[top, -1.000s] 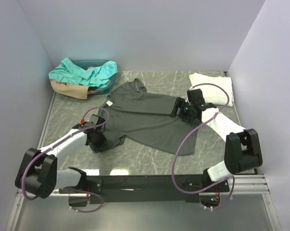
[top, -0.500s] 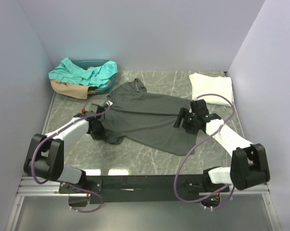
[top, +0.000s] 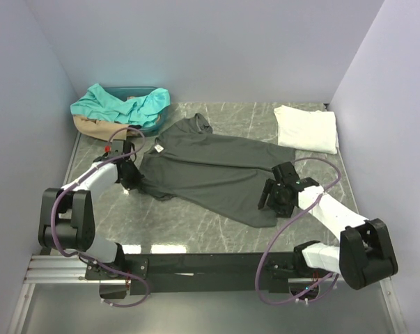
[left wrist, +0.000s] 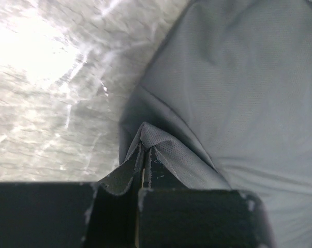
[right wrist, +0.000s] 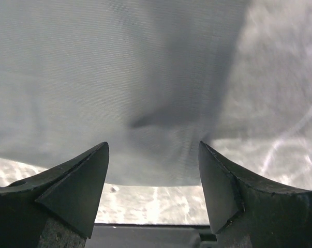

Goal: Fold and stack the t-shirts
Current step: Fold the tshirt

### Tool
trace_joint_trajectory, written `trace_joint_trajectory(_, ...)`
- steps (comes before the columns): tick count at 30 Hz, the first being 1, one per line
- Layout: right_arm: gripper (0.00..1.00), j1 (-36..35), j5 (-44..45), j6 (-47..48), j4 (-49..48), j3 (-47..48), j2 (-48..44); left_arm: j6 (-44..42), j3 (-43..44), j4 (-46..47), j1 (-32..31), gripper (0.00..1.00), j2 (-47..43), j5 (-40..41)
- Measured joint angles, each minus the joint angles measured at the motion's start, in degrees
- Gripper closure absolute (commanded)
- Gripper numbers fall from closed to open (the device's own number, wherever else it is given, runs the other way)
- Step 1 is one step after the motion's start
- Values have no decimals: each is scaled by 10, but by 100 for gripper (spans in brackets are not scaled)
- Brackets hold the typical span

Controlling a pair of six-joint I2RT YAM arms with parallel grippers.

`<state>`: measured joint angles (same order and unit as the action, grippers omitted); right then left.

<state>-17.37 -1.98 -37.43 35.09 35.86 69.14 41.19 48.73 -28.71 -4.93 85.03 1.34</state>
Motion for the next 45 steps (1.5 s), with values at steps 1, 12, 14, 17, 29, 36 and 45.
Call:
trace_joint_trajectory(1,24,-3,5,-6,8,-4,-4,-2,0,0,4,99,0,-1)
trace_joint_trajectory(12,30,-11,18,-33,30,-43,-24,-16,0,13,8,99,0,-17)
trace_joint_trajectory(14,38,-13,13,-31,27,-43,-22,-16,0,13,8,99,0,-17)
trace_joint_trajectory(17,55,-17,3,-30,19,-44,-21,-16,0,12,8,99,0,-17)
trace_joint_trajectory(29,81,-19,-5,-11,94,35,-56,-26,0,1,9,99,-13,-16)
trace_joint_trajectory(36,66,21,2,24,90,94,7,-31,0,-4,10,99,-17,-16)
trace_joint_trajectory(45,59,25,4,40,118,84,-65,-31,0,-6,11,99,-17,-19)
